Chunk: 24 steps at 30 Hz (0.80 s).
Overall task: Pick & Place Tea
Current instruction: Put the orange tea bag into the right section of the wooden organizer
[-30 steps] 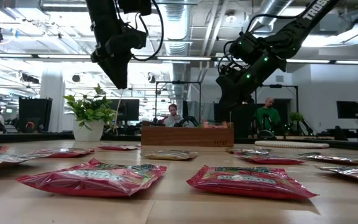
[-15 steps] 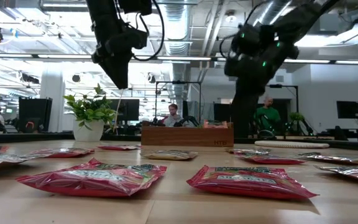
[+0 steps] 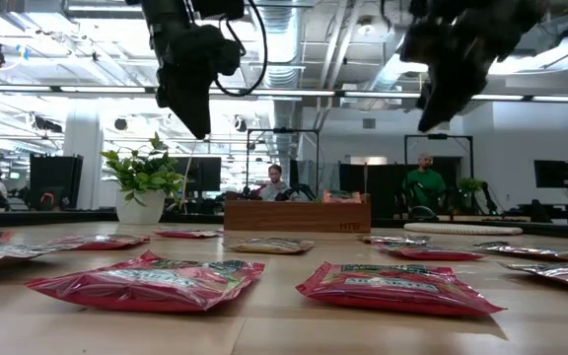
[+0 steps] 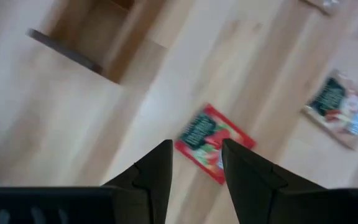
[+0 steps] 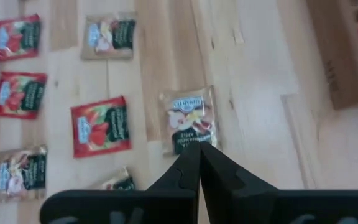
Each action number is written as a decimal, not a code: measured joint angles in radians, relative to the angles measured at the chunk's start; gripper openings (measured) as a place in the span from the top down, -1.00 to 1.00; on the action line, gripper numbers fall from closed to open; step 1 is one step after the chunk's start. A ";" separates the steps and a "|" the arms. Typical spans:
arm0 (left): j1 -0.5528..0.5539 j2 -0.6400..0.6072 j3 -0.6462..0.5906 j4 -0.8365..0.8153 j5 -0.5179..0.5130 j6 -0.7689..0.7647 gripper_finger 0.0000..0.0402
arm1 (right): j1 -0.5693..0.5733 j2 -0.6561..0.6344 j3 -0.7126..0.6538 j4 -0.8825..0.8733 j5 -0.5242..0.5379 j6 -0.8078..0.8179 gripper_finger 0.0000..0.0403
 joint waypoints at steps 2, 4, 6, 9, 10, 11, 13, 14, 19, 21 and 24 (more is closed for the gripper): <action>-0.006 0.000 0.000 -0.003 0.034 -0.017 0.34 | 0.030 -0.044 0.000 -0.017 0.024 0.020 0.99; -0.015 0.000 0.000 -0.033 0.059 -0.042 0.34 | 0.055 -0.085 0.000 -0.038 0.051 0.042 0.99; -0.033 0.000 0.001 -0.107 0.075 -0.072 0.34 | 0.072 -0.121 0.000 -0.064 0.082 0.065 0.99; -0.071 0.000 -0.003 -0.269 0.080 -0.144 0.34 | 0.093 -0.169 0.000 -0.096 0.118 0.084 0.99; -0.084 0.000 -0.013 -0.315 0.080 -0.168 0.34 | 0.100 -0.180 0.000 -0.094 0.125 0.089 0.99; -0.100 -0.003 -0.026 -0.357 0.080 -0.194 0.34 | 0.106 -0.190 0.000 -0.094 0.128 0.089 0.99; -0.131 -0.023 -0.070 -0.397 0.104 -0.240 0.34 | 0.118 -0.208 0.000 -0.101 0.140 0.090 1.00; -0.147 -0.039 -0.101 -0.394 0.136 -0.264 0.34 | 0.124 -0.215 0.000 -0.098 0.141 0.090 1.00; -0.222 -0.124 -0.272 -0.259 0.249 -0.399 0.34 | 0.144 -0.229 0.000 -0.101 0.143 0.090 1.00; -0.235 -0.151 -0.325 -0.193 0.250 -0.444 0.34 | 0.150 -0.229 0.000 -0.099 0.143 0.090 1.00; -0.243 -0.170 -0.386 -0.104 0.249 -0.457 0.34 | 0.159 -0.229 0.000 -0.100 0.143 0.090 1.00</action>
